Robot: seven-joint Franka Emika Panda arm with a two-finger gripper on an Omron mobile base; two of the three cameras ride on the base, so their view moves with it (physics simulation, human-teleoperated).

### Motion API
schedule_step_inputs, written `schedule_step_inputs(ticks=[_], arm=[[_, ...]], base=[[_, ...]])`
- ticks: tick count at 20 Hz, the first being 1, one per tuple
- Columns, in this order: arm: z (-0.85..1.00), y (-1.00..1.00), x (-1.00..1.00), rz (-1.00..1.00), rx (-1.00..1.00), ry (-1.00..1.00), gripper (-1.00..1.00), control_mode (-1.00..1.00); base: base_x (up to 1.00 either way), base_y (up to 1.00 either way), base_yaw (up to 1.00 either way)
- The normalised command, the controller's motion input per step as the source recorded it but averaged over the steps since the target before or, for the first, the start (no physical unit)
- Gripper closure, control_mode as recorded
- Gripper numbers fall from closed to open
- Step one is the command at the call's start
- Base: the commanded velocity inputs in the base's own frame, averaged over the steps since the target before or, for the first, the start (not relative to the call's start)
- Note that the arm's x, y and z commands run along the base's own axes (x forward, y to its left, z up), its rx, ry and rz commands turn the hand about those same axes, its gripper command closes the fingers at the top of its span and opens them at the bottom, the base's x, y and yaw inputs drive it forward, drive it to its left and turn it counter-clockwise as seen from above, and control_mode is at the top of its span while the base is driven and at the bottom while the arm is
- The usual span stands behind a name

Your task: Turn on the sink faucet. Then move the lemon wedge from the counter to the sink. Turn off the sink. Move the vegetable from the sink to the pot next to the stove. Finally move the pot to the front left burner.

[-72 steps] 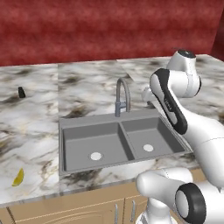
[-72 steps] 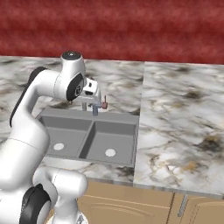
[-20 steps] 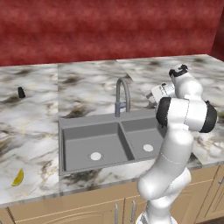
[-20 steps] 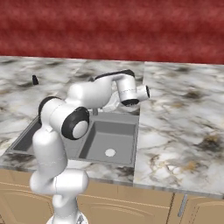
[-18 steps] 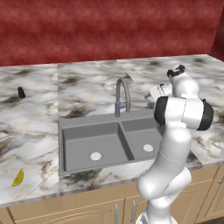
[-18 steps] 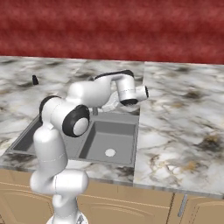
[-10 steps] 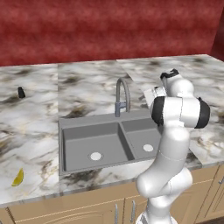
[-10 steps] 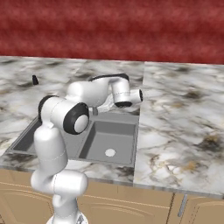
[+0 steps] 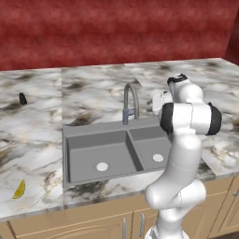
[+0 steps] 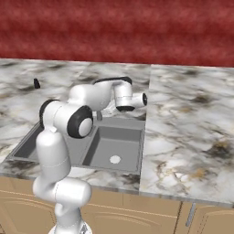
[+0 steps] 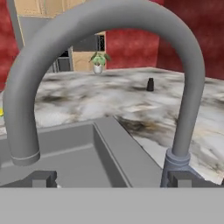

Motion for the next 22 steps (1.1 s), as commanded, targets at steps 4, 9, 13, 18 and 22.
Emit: schedule_step_inputs(ticks=[4,9,13,18,22], arm=[[-0.12,-0.24,0.34,-0.01,0.01,-0.01,-1.00,-1.00],[-0.11,-0.20,0.32,0.00,0.03,-0.05,-1.00,-1.00],[-0.14,-0.02,0.28,0.00,0.05,-0.05,-1.00,-1.00],[-0.17,0.00,0.19,0.00,0.05,-0.02,-1.00,-1.00],[-0.18,0.00,0.25,0.00,0.04,0.00,-1.00,-1.00]], base=[[0.00,0.00,0.00],[0.00,0.00,0.00],[0.00,0.00,0.00],[0.00,0.00,0.00],[0.00,0.00,0.00]])
